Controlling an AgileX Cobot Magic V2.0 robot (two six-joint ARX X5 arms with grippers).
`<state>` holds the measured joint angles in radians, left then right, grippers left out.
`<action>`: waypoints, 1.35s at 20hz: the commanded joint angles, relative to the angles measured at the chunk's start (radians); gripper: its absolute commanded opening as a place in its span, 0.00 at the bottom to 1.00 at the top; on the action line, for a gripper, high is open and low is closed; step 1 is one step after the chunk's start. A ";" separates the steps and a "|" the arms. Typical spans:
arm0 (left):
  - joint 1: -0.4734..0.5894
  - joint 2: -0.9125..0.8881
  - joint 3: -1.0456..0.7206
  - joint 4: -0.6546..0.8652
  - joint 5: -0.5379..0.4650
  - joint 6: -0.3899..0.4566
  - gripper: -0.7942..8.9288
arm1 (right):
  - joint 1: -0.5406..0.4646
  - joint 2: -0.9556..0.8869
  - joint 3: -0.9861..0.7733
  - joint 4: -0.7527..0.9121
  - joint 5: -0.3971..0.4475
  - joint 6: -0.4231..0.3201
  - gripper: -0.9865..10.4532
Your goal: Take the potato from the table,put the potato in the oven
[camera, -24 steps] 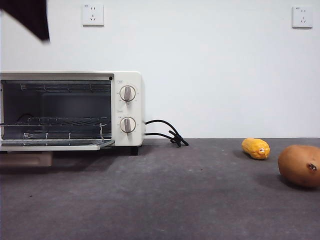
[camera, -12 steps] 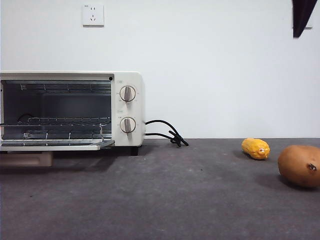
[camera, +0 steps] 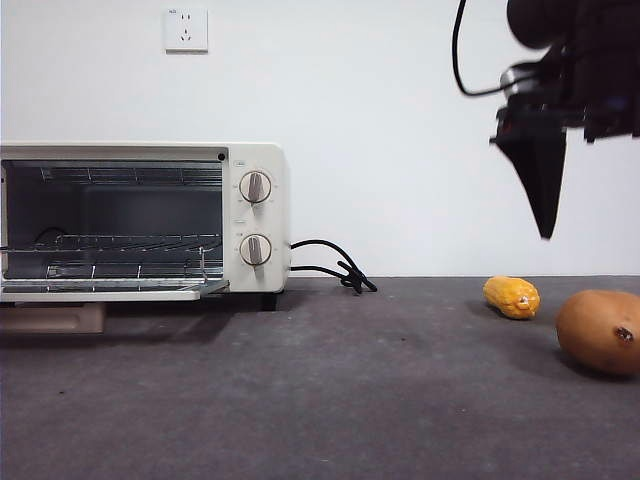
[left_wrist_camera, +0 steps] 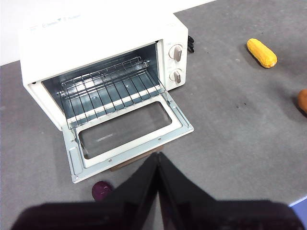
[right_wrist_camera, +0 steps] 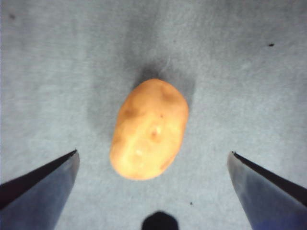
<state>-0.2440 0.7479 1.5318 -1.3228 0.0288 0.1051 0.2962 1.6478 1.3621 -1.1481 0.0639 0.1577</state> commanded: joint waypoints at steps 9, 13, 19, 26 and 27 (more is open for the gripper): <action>0.003 -0.002 0.000 0.007 -0.004 0.013 0.08 | 0.004 0.201 -0.001 0.058 -0.020 0.025 0.75; 0.003 -0.002 0.000 0.007 -0.004 0.029 0.08 | 0.004 0.237 -0.002 0.055 -0.023 0.040 0.74; 0.003 -0.002 0.000 0.007 -0.005 0.034 0.08 | 0.004 0.239 -0.002 0.027 -0.037 0.079 0.20; 0.003 -0.002 0.000 0.007 -0.005 0.037 0.08 | 0.005 0.240 -0.002 0.016 -0.038 0.078 0.11; 0.003 -0.002 0.000 0.007 -0.005 0.037 0.08 | 0.006 0.240 0.001 -0.002 -0.045 0.077 0.11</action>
<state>-0.2440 0.7483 1.5318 -1.3228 0.0284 0.1310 0.2974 1.8744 1.3632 -1.1442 0.0196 0.2249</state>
